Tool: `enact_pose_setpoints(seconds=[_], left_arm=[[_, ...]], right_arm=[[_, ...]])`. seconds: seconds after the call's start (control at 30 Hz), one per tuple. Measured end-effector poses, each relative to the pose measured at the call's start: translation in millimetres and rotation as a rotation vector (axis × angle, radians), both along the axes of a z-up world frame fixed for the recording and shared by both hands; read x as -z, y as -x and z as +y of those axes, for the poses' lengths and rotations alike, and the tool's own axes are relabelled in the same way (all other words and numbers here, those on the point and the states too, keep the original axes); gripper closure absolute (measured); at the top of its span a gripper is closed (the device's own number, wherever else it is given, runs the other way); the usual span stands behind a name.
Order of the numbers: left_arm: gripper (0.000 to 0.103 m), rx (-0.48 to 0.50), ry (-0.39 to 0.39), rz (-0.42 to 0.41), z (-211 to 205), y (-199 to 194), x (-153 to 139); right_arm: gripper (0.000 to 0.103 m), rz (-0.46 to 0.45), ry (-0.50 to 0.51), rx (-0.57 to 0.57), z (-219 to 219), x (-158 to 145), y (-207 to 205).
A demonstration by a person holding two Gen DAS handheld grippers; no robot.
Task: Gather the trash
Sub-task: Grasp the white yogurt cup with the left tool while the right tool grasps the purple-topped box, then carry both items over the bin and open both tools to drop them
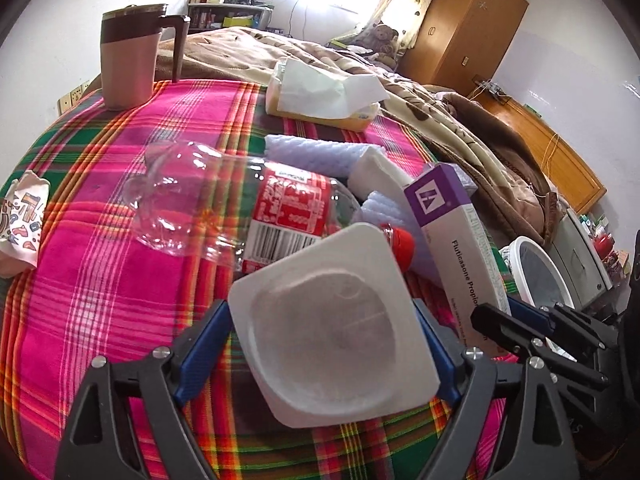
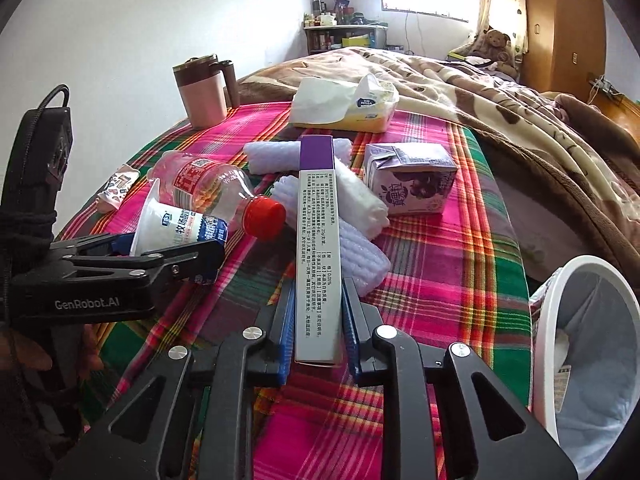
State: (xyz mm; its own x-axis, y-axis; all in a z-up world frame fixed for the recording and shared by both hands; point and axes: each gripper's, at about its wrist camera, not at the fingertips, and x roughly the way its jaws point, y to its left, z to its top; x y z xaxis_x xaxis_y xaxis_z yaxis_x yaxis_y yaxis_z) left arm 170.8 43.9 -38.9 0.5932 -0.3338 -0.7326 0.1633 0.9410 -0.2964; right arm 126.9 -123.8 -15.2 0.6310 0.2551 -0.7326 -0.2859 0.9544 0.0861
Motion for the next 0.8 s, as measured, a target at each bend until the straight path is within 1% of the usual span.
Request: enact_pose_setpoints(seconds=[0.17, 0.23, 0.37, 0.47, 0.8], left_arm=[[0.015, -0.01, -0.013, -0.009, -1, 4, 0], [0.021, -0.009, -0.008, -0.017, -1, 7, -1], [0.021, -0.007, -0.006, -0.019, 0, 13, -2], [0.021, -0.006, -0.019, -0.03, -2, 19, -4], [0.021, -0.004, -0.039, -0.087, -11, 36, -27]], right_arm=[[0.081, 0.001, -0.011, 0.012, -5, 0, 0], [0.081, -0.001, -0.014, 0.013, -6, 0, 1], [0.081, -0.001, -0.02, 0.015, -6, 1, 2], [0.081, -0.004, -0.022, 0.015, -7, 1, 4], [0.081, -0.047, -0.043, 0.027, -17, -11, 17]])
